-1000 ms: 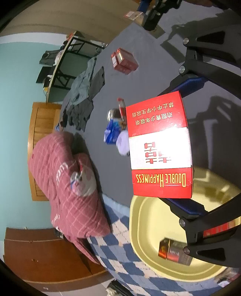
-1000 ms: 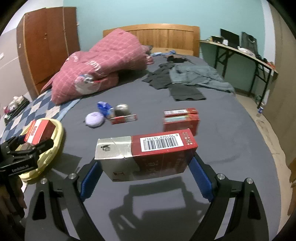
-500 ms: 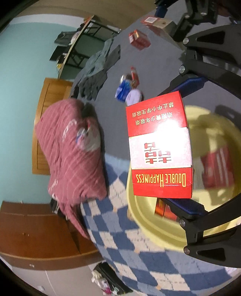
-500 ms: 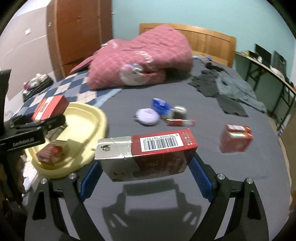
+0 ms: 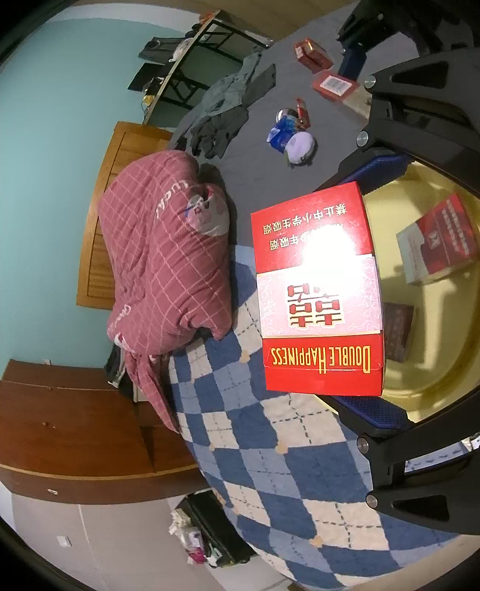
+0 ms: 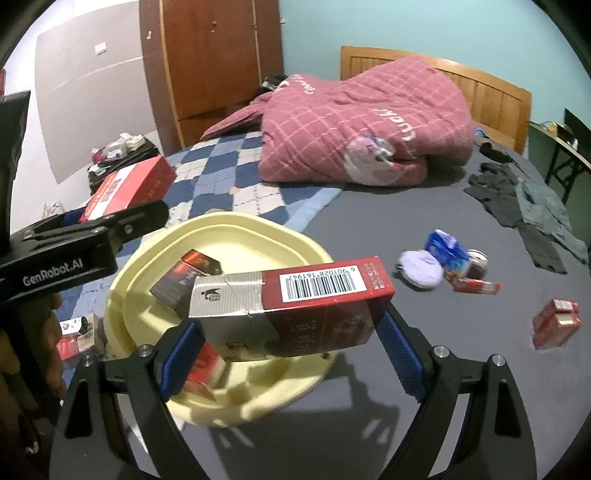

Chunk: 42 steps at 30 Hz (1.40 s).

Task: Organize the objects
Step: 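Lower both packs into the yellow tray and open both tools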

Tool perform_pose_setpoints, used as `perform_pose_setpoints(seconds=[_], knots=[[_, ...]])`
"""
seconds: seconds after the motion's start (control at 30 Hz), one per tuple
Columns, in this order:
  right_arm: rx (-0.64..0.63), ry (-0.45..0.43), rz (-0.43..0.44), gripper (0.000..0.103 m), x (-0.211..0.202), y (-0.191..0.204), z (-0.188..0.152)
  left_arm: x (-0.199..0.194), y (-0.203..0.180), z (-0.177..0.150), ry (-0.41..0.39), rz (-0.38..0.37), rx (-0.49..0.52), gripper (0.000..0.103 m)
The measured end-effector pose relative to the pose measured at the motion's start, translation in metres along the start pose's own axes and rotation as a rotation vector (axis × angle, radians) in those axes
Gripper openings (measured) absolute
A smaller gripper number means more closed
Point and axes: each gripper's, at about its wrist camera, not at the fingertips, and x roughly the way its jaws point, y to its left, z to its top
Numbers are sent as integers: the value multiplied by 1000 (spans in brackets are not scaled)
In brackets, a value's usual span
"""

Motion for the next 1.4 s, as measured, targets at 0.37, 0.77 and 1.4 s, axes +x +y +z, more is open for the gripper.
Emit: perform_pose_setpoints(seconds=[0.37, 0.77, 1.4], knots=[[-71, 77, 29, 89, 53, 31, -1, 59, 51, 4, 141, 12, -64, 93], [-57, 103, 44, 89, 77, 40, -1, 100, 54, 1, 193, 35, -79, 93], [-34, 160, 16, 89, 115, 34, -4, 141, 40, -11, 288, 69, -29, 93]])
